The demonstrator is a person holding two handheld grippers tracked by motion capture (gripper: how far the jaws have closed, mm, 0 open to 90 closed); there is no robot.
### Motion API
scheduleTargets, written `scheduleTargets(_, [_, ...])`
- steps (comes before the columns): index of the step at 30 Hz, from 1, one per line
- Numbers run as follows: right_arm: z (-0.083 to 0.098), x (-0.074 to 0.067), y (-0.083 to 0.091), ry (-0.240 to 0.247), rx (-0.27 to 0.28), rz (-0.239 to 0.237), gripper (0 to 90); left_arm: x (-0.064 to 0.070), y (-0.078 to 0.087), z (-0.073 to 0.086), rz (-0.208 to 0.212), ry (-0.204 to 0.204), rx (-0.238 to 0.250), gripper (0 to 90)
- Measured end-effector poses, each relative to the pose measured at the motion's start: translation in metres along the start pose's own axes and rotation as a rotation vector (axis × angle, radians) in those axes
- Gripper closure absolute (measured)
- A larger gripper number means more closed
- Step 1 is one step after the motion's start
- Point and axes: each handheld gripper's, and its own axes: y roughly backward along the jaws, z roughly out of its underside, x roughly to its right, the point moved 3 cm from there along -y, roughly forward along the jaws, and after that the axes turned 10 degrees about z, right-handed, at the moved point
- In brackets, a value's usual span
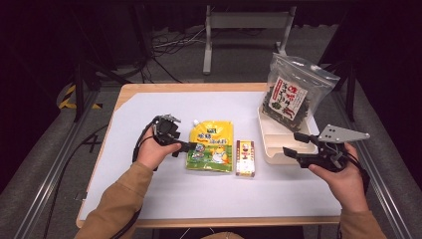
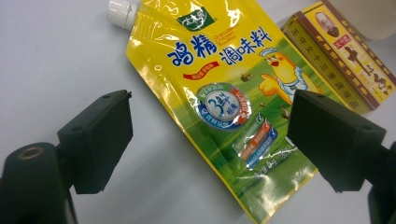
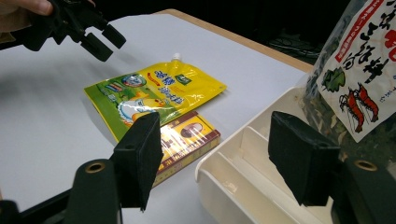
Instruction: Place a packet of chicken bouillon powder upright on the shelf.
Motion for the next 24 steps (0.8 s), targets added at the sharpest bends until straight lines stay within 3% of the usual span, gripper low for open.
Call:
scheduleTargets(8, [0.000,0.001,0.006,0.003,0.009,0.022,34.9,-0.010,-0.015,-0.004,0.000,0.084,-0.040,18.2])
scheduleTargets(14, [0.000,0.002,0.008,0.000,0.012,0.029,34.0,-0.015,-0.025,-0.004,0.041,0.142,-0.043,22.5])
scheduleTargets(24, [0.001,0.001,0.006,-0.007,0.009,0.019,33.4,-0.021,-0.037,-0.003,0.075,0.183,-0.045,29.6])
